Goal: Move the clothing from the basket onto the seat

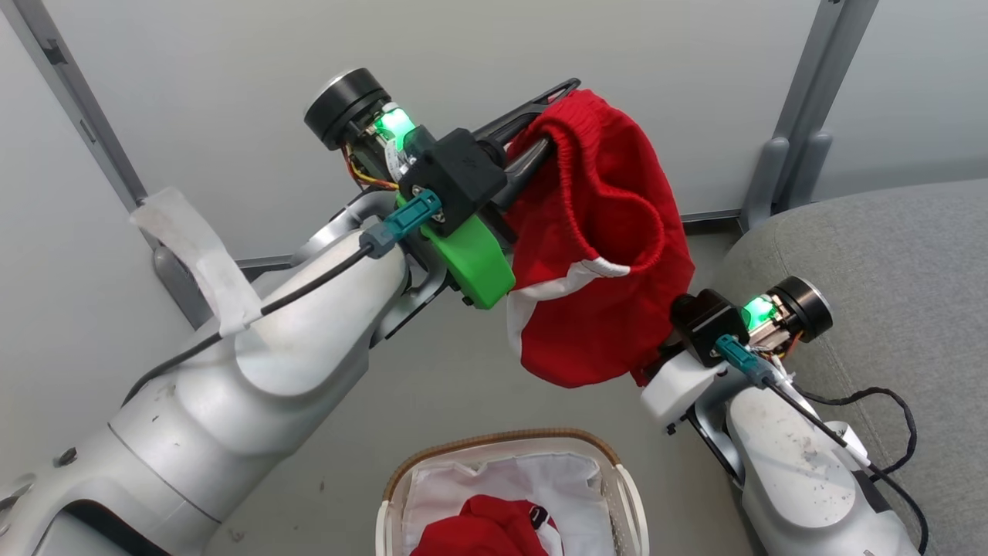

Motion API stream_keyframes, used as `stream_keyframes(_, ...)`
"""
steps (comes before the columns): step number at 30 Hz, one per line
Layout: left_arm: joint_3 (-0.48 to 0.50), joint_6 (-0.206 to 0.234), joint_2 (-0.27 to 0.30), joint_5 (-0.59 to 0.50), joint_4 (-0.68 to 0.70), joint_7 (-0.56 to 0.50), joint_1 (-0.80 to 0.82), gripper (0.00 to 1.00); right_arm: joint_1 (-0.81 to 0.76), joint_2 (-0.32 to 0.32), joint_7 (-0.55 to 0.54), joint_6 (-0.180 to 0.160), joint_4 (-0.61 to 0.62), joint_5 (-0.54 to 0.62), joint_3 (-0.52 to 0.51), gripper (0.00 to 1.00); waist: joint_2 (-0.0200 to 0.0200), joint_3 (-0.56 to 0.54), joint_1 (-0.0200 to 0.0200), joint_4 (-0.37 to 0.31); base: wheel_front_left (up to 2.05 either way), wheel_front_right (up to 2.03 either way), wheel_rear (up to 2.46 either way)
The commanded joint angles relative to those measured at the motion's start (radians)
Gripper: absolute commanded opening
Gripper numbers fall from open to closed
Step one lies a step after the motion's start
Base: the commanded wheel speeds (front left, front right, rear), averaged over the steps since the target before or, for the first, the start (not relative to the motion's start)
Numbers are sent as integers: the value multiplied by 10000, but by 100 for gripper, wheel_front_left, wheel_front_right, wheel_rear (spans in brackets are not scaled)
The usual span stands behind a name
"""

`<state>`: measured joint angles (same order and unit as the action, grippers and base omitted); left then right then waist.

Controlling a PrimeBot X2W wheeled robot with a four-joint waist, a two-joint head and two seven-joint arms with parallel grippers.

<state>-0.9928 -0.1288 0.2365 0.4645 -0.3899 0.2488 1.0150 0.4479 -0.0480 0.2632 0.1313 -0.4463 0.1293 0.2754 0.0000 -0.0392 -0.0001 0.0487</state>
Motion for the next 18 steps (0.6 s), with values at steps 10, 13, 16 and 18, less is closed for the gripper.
stream_keyframes(10,301,150,128,230,-454,170,-848,0,-253,-42,25,-10,205,138,-604,0,0,122,1,-47,0,0,0)
stream_keyframes(13,384,191,111,283,-550,168,-1217,0,-285,-42,23,-10,292,105,-765,0,0,152,1,-68,0,0,0)
stream_keyframes(16,704,306,-9,434,-414,175,-1766,44,-285,-44,23,-10,434,74,-939,0,0,195,1,-90,0,0,0)
stream_keyframes(18,901,346,-72,468,-334,170,-2246,97,-298,-41,25,-10,517,84,-1064,0,0,225,1,-93,0,0,0)
